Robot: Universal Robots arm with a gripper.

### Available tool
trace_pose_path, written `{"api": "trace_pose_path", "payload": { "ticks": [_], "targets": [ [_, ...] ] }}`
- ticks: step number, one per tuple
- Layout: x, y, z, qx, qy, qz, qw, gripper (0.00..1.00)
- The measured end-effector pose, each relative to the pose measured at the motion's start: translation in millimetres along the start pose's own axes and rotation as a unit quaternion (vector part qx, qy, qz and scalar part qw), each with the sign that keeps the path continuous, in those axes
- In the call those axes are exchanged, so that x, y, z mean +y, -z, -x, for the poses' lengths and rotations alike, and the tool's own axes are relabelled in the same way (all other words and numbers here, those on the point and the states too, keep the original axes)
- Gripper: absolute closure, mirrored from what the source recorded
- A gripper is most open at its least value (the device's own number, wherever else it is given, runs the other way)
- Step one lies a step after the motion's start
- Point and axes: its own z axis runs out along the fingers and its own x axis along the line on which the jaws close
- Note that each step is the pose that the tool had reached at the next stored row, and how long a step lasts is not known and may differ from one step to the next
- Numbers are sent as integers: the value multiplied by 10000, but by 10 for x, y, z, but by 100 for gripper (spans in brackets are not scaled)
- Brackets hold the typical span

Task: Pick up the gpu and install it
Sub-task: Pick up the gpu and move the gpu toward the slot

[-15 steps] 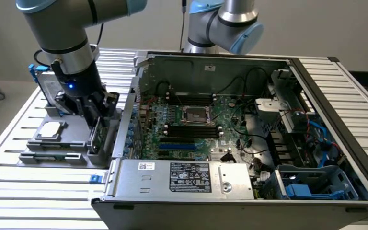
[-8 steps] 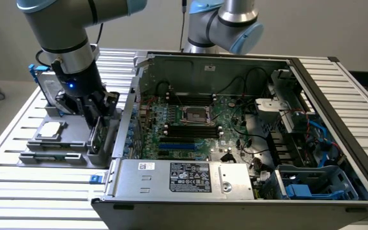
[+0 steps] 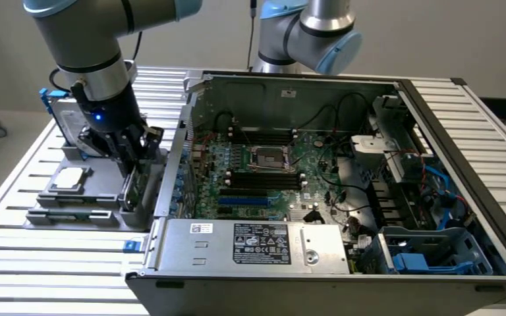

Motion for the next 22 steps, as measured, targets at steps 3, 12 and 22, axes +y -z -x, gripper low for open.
{"api": "trace_pose_path", "payload": {
  "ticks": [3, 12, 22],
  "targets": [
    [0, 0, 0, 0, 0, 0, 10000, 74],
    [0, 0, 0, 0, 0, 0, 10000, 74],
    [6, 169, 1, 0, 0, 8, 10000, 74]
  ]
}}
